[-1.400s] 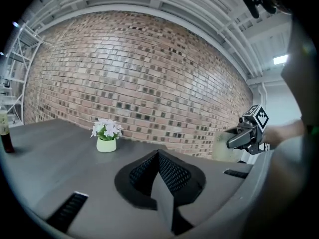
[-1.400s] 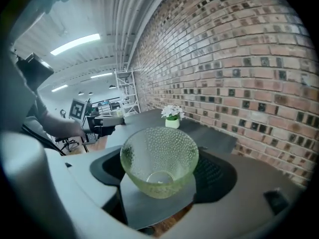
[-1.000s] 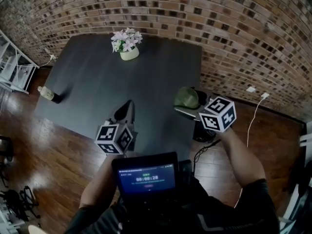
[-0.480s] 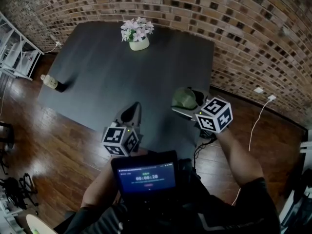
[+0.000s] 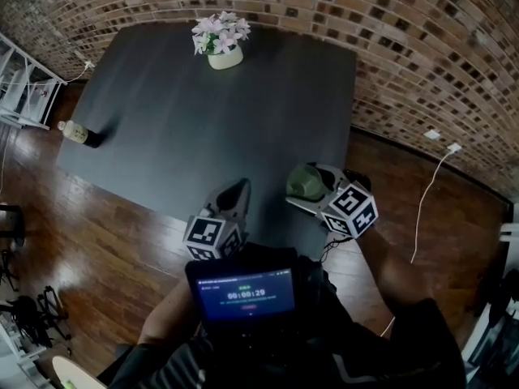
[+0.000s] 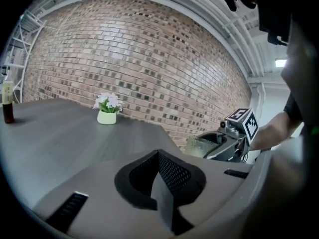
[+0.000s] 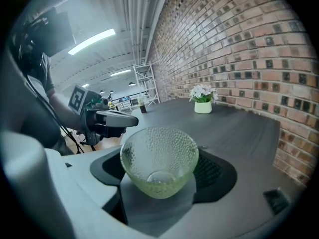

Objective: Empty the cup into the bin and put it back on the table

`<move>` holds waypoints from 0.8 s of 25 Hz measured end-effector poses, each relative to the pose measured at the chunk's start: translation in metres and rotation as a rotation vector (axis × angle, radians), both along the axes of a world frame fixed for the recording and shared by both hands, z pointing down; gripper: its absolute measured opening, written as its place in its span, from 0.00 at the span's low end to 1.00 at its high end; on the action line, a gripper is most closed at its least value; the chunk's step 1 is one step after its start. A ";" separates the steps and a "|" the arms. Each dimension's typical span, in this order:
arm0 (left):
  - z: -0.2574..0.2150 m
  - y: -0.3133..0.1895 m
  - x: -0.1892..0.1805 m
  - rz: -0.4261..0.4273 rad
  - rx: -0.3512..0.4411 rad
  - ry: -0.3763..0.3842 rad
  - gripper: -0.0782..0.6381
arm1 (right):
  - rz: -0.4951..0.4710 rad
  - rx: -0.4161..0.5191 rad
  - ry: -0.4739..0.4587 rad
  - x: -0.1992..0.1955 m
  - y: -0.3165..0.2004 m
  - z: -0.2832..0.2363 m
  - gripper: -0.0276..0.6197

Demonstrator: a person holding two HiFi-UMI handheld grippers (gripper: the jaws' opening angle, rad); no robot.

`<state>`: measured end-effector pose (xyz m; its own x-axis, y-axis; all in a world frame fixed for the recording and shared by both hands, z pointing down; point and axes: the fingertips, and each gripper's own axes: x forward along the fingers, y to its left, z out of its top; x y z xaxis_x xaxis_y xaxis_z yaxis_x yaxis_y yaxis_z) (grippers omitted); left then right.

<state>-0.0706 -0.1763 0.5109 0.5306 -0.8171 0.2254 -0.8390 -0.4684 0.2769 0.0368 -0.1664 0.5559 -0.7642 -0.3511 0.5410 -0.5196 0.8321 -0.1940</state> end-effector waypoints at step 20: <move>0.057 0.048 0.047 0.106 -0.021 -0.077 0.11 | 0.033 0.019 0.009 0.006 0.071 0.068 0.65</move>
